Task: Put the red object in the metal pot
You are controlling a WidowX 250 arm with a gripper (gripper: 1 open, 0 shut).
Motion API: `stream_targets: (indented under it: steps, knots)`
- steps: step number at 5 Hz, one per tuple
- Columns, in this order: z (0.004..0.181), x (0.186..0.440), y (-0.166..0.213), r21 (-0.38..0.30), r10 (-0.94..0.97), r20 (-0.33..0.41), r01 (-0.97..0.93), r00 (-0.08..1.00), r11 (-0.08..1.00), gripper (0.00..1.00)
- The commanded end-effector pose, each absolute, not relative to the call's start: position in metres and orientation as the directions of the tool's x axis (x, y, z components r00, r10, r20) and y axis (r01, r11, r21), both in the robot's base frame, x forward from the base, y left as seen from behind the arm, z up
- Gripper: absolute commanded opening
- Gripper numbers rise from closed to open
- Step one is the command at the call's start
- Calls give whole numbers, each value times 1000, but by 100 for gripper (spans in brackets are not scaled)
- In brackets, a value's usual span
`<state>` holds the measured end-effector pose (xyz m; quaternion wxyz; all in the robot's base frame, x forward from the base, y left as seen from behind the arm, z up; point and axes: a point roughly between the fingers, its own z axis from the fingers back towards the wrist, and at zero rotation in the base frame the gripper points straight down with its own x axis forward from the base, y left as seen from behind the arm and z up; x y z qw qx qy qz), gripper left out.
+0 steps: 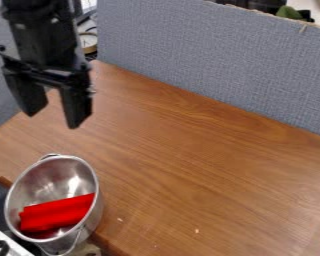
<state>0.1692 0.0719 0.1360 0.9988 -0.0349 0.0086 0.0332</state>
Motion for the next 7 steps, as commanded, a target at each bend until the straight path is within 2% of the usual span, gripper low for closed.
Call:
stream_targets:
  steps: [1,2,3,4,6,7]
  knots:
    - [145,177,92,-79,-15,24,16,1000,997,100]
    - [144,189,81,-81,13,29,-10,1000,997,100]
    - [125,178,60,-85,-78,14,79,997,993,100]
    - [129,174,47,-100,-183,-18,181,983,978,100]
    - [141,177,63,-114,192,-32,-195,981,974,100]
    - [134,176,81,-123,71,-53,-77,996,989,100]
